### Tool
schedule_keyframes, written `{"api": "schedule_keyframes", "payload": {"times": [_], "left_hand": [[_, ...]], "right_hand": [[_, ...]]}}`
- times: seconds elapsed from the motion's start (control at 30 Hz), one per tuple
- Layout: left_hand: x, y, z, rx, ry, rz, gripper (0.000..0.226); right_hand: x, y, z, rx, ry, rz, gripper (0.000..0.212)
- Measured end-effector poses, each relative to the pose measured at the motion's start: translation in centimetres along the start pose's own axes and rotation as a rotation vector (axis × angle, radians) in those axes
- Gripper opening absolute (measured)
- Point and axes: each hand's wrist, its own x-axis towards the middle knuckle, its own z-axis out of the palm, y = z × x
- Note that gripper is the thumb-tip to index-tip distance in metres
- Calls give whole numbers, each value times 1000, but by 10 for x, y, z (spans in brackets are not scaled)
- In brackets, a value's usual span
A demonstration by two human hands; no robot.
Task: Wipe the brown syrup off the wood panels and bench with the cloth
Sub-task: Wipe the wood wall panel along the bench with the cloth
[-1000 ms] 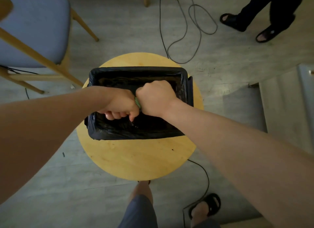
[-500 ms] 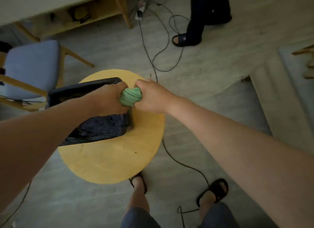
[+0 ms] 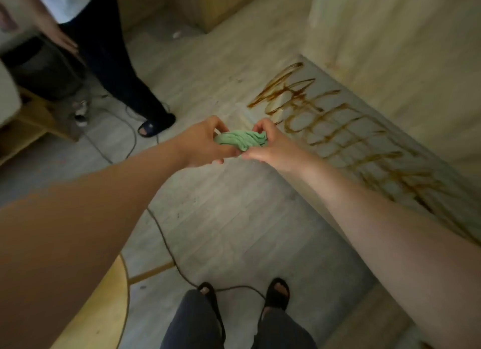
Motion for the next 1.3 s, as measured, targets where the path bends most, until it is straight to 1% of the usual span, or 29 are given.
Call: {"api": "schedule_keyframes", "payload": {"times": [0.1,0.13,0.2,0.23,0.3,0.33,0.4,0.53,0.57,0.6,0.63,0.67,0.7,0.73,0.8,0.83,0.87,0.9,0.93,0.97,1.0,1.1,1.17,1.23,1.27,1.3], "left_hand": [[39,66,3,-5,-102,92,36],[50,81,2,-22,-108,123,33],[79,108,-2,-77,-101,156,29],[94,118,-4,-119,-96,157,30],[128,137,-9,-205,-93,145,28],[148,147,-14,-234,-102,148,26],[178,162,-22,-286,-129,148,27],[236,191,-58,-545,-270,100,22],[249,195,-68,-586,-293,81,23],[263,199,-76,-617,-309,65,27],[275,203,-82,-633,-323,54,34],[290,209,-92,-641,-341,47,45],[306,218,-103,-640,-385,44,57],[320,224,-111,-621,-453,42,72],[345,235,-122,-524,-674,72,99],[354,243,-127,-470,-782,106,101],[361,247,-130,-448,-862,153,92],[369,252,-132,-436,-898,201,75],[378,257,-133,-423,-905,222,58],[387,265,-135,-422,-880,226,47],[393,272,-138,-439,-843,212,42],[416,295,-144,-482,-739,180,34],[426,312,-147,-467,-695,153,32],[435,327,-146,-463,-680,129,30],[439,334,-144,-478,-678,121,32],[444,344,-141,-499,-675,102,34]], "right_hand": [[-17,8,-65,35,137,19,33],[-20,8,-80,30,168,25,34],[-23,7,-108,20,251,32,50],[-21,7,-119,23,291,49,54],[-10,9,-138,46,377,122,52],[2,10,-148,71,421,148,47],[23,6,-161,145,481,149,43],[82,-18,-180,268,572,139,61],[95,-27,-182,277,593,152,62],[106,-36,-184,283,623,158,55],[116,-44,-187,287,647,164,43],[127,-56,-191,307,677,172,32],[139,-66,-199,365,706,180,27],[147,-74,-205,443,734,189,26],[161,-88,-220,604,817,177,25],[167,-91,-231,686,867,156,24],[170,-94,-240,785,910,130,25],[171,-96,-249,881,950,109,26],[171,-97,-259,969,989,91,28],[171,-92,-272,1048,1027,74,30],[170,-87,-283,1117,1061,60,32],[171,-59,-314,1231,1192,21,38],[176,-42,-332,1276,1211,21,41],[182,-29,-342,1265,1210,124,39],[186,-25,-347,1212,1211,187,41],[192,-16,-354,1147,1213,263,48]]}}
